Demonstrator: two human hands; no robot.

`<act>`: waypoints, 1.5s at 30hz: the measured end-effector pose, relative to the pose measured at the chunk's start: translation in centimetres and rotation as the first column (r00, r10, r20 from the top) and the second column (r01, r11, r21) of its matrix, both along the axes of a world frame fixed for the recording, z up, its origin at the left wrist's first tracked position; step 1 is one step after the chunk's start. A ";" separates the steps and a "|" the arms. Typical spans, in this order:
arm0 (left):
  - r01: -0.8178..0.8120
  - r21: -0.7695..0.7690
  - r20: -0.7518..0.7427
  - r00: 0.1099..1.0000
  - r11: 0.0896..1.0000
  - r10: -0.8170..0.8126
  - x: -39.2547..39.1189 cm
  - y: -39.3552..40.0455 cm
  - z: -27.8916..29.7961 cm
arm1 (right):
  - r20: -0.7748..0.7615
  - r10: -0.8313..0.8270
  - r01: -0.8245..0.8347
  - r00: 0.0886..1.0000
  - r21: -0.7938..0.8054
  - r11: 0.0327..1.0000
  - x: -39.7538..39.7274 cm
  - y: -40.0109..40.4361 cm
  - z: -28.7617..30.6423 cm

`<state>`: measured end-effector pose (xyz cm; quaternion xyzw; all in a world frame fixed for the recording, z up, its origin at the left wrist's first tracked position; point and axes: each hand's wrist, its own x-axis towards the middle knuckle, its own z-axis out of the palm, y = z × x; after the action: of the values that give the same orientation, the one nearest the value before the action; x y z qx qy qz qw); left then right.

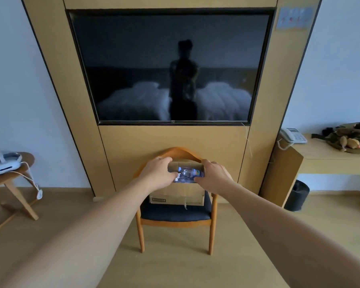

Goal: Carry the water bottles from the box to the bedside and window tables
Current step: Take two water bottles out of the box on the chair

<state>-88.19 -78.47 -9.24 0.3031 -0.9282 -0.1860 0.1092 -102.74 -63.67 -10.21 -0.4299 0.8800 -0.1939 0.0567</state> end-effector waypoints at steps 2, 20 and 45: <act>-0.020 0.014 0.029 0.999 1.000 0.019 -2.4 -2.5 -0.2 | 0.014 -0.002 0.002 1.000 0.014 1.000 -2.5 -2.8 -0.4; 0.007 0.195 0.123 0.992 0.981 -0.032 -22.2 -31.7 -8.6 | 0.146 -0.126 0.095 0.981 0.204 0.974 -19.9 -30.6 -8.1; -0.194 0.389 0.529 0.847 0.901 -0.046 -40.7 -41.0 -26.0 | 0.426 -0.109 -0.114 0.898 0.466 0.877 -40.2 -41.6 -27.9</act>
<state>-128.86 -119.50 -35.27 0.3952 -0.8457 -0.2903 -0.2106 -142.94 -105.28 -38.13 -0.3485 0.8639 -0.0618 0.3585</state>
